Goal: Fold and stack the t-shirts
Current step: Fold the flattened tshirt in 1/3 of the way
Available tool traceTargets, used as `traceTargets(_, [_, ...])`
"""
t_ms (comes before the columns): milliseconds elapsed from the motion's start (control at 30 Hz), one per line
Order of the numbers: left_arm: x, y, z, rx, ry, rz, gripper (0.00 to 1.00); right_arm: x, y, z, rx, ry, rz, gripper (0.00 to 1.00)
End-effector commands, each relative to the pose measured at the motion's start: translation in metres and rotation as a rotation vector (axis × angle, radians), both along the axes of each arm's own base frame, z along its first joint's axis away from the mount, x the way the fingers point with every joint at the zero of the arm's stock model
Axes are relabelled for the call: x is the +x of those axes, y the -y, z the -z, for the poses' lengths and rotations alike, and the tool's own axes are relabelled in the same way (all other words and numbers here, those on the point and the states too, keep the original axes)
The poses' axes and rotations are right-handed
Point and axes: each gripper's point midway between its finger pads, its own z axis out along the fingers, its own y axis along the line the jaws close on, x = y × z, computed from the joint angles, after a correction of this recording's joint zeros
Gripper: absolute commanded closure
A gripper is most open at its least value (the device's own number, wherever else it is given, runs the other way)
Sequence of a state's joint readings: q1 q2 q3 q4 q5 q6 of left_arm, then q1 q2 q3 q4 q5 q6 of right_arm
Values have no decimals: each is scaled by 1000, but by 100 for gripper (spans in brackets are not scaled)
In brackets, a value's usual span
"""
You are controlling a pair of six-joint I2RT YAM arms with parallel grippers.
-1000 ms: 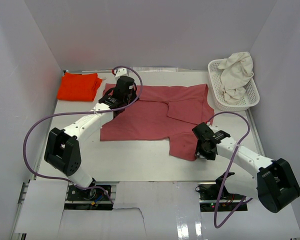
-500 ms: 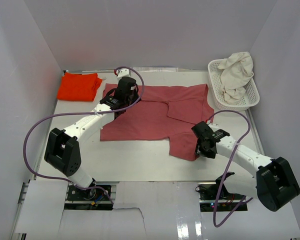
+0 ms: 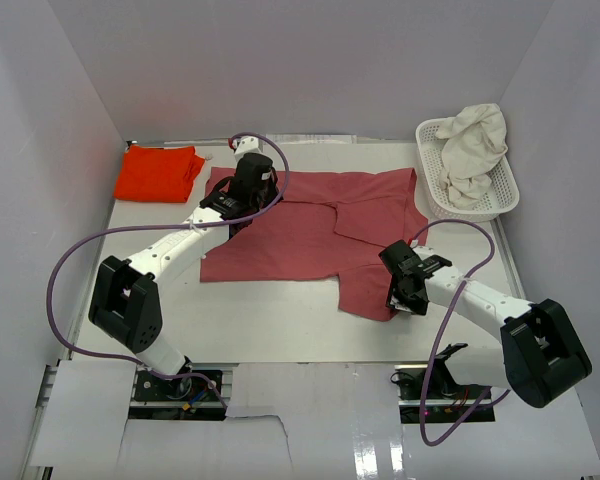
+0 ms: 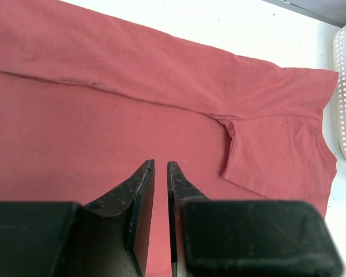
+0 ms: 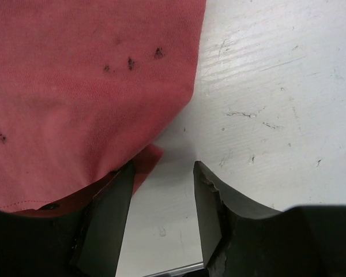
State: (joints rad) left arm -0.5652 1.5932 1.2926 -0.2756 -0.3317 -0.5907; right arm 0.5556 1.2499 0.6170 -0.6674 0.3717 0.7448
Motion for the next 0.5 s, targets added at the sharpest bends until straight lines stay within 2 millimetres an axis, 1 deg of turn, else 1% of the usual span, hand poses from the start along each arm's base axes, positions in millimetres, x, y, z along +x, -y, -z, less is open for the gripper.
traceTargets(0, [0, 1, -23, -26, 55, 5, 74, -35, 21, 11, -80, -128, 45, 48])
traceTargets(33, [0, 1, -24, -27, 58, 4, 74, -39, 22, 11, -82, -133, 58, 48])
traceTargets(133, [0, 1, -20, -23, 54, 6, 74, -41, 20, 4, -63, -116, 63, 48])
traceTargets(233, [0, 2, -21, -26, 55, 11, 74, -52, 20, -2, -75, -139, 77, 48])
traceTargets(267, [-1, 2, -21, -25, 57, 11, 74, -57, 21, -3, -84, -162, 68, 49])
traceTargets(333, [-1, 1, -21, -26, 58, 11, 74, -60, 24, -7, -108, -185, 93, 48])
traceTargets(367, [-1, 1, -23, -28, 62, 11, 74, -67, 28, -10, -136, -215, 92, 48])
traceTargets(433, [-2, 1, -21, -26, 59, 13, 74, -72, 33, -12, -186, -253, 101, 49])
traceTargets(467, [-2, 1, -21, -24, 58, 14, 74, -70, 35, -16, -210, -253, 104, 49])
